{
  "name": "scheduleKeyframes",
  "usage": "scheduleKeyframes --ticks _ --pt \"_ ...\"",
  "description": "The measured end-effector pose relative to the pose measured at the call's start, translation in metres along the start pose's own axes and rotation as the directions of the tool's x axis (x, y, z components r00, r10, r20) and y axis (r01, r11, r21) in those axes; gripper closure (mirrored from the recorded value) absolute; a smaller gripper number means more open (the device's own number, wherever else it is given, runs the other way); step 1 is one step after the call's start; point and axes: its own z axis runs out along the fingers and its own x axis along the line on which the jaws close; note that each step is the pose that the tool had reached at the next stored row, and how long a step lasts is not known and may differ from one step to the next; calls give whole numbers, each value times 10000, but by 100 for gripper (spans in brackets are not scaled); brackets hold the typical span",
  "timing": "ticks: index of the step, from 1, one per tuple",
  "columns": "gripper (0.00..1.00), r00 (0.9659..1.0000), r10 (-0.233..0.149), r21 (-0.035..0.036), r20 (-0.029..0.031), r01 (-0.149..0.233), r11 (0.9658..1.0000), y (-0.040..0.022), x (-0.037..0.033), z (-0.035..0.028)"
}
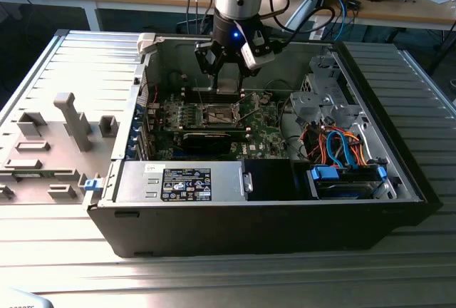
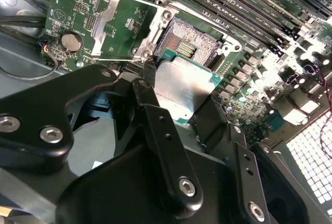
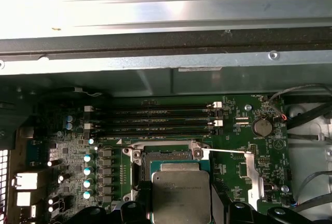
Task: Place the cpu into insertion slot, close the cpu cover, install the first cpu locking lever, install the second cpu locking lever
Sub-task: 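Place the cpu into insertion slot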
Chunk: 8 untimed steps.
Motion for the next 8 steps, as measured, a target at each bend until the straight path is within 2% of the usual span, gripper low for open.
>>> scheduleKeyframes --ticks 8 --pt "46 10000 0 0 0 0 10000 -1 0 16"
